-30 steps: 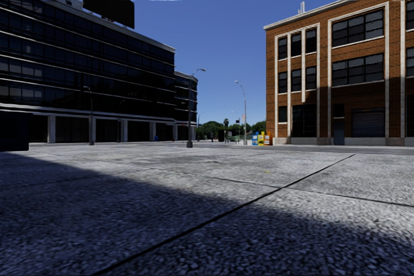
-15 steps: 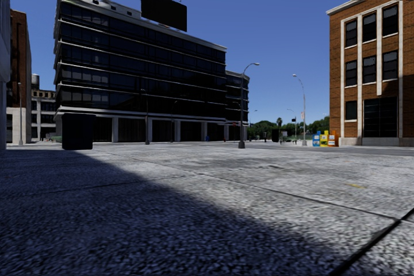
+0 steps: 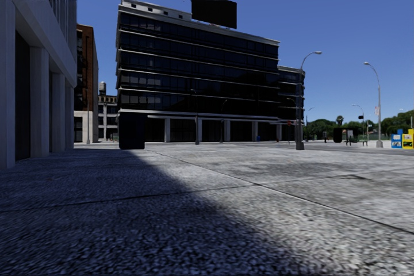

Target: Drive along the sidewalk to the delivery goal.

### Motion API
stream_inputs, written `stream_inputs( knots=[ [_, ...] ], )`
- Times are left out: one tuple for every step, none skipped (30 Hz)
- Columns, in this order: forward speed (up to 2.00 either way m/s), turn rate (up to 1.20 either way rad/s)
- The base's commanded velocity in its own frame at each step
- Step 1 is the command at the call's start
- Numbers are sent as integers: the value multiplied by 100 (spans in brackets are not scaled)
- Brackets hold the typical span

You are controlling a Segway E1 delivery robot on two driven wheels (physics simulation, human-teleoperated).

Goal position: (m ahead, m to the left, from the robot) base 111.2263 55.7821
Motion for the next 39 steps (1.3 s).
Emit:
stream_inputs(
  knots=[
    [200,57],
    [200,57],
    [200,57],
    [200,57],
    [200,57],
    [200,57],
    [200,57],
    [200,57],
    [200,57],
    [200,57],
    [200,57],
    [200,57],
    [200,57],
    [200,57],
    [200,57],
    [200,57],
    [200,57],
    [200,57],
    [200,57],
    [200,57],
    [200,57],
    [200,57],
    [200,57],
    [200,57],
    [200,57],
    [200,57],
    [200,57],
    [200,57],
    [200,42],
    [200,0],
    [200,0],
    [200,0],
    [200,0],
    [200,0],
    [200,0],
    [200,0],
    [200,0],
    [200,0],
    [200,0]
  ],
)
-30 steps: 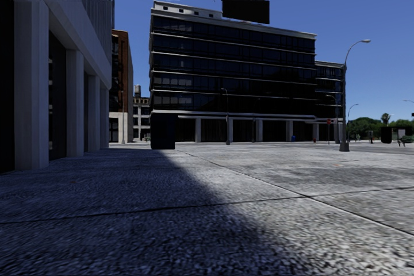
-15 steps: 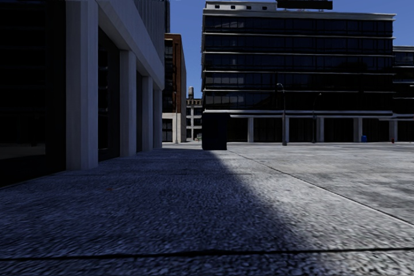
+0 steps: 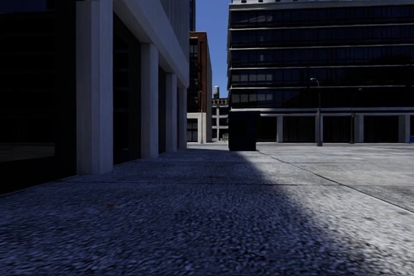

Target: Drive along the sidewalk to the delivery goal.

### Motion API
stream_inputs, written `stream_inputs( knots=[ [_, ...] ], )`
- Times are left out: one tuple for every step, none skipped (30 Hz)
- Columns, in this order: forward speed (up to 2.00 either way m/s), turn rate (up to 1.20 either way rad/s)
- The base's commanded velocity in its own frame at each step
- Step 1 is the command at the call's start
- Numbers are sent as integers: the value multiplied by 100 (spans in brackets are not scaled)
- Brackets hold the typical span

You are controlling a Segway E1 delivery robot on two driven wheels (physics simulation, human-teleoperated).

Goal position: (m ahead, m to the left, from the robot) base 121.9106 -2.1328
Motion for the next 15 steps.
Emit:
stream_inputs(
  knots=[
    [200,0],
    [200,0],
    [200,0],
    [200,0],
    [200,0],
    [200,0],
    [200,0],
    [200,0],
    [200,0],
    [200,0],
    [200,0],
    [200,0],
    [200,0],
    [200,0],
    [200,0]
  ],
)
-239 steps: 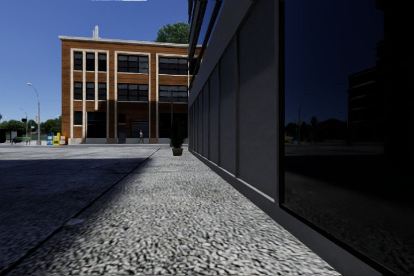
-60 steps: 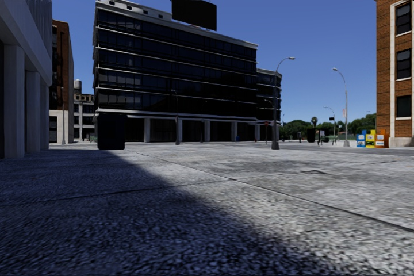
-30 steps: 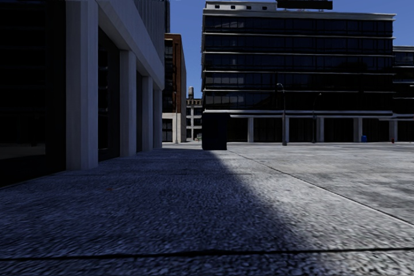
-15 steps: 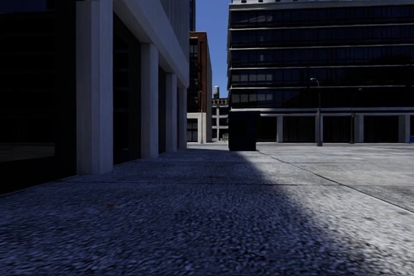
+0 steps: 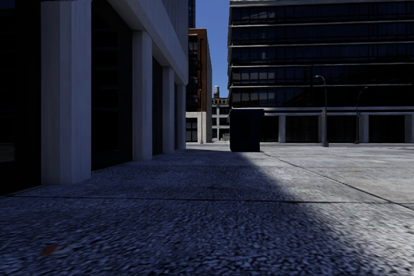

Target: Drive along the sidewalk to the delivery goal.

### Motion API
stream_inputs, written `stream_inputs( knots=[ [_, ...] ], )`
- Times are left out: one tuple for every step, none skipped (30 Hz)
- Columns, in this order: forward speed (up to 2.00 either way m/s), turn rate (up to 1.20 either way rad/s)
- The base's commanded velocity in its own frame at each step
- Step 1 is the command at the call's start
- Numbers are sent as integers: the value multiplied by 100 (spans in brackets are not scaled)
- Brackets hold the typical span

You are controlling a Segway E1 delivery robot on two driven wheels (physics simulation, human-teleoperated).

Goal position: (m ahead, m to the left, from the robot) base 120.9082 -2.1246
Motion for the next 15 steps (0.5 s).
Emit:
stream_inputs(
  knots=[
    [200,0],
    [200,0],
    [200,0],
    [200,0],
    [200,-4],
    [200,-23],
    [200,-23],
    [200,-37],
    [200,-41],
    [200,-42],
    [200,-42],
    [200,-27],
    [200,-3],
    [200,0],
    [200,0]
  ],
)
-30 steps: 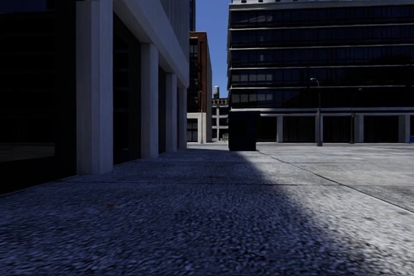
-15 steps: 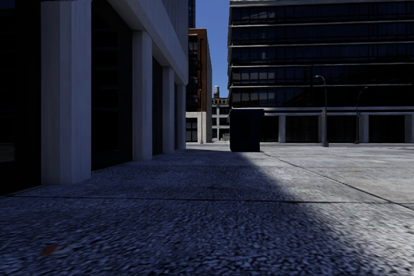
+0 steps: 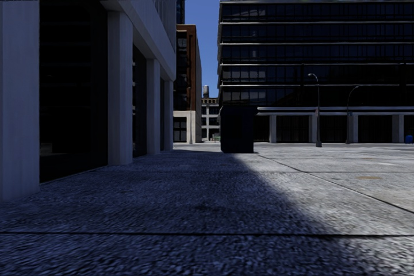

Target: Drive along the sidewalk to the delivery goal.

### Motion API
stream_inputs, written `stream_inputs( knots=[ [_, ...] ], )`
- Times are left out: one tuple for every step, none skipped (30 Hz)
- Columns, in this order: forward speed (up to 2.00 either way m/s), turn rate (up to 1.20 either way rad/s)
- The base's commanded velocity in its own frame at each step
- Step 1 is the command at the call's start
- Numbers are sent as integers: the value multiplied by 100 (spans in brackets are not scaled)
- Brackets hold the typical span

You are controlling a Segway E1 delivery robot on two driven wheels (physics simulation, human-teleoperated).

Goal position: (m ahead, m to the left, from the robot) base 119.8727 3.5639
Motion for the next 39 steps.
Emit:
stream_inputs(
  knots=[
    [200,0],
    [200,0],
    [200,0],
    [200,0],
    [200,0],
    [200,0],
    [200,0],
    [200,0],
    [200,0],
    [200,0],
    [200,0],
    [200,0],
    [200,0],
    [200,0],
    [200,0],
    [200,0],
    [200,0],
    [200,0],
    [200,0],
    [200,0],
    [200,0],
    [200,0],
    [200,0],
    [200,0],
    [200,0],
    [200,0],
    [200,0],
    [200,0],
    [200,0],
    [200,0],
    [200,0],
    [200,0],
    [200,0],
    [200,0],
    [200,0],
    [200,0],
    [200,0],
    [200,0],
    [200,0]
  ],
)
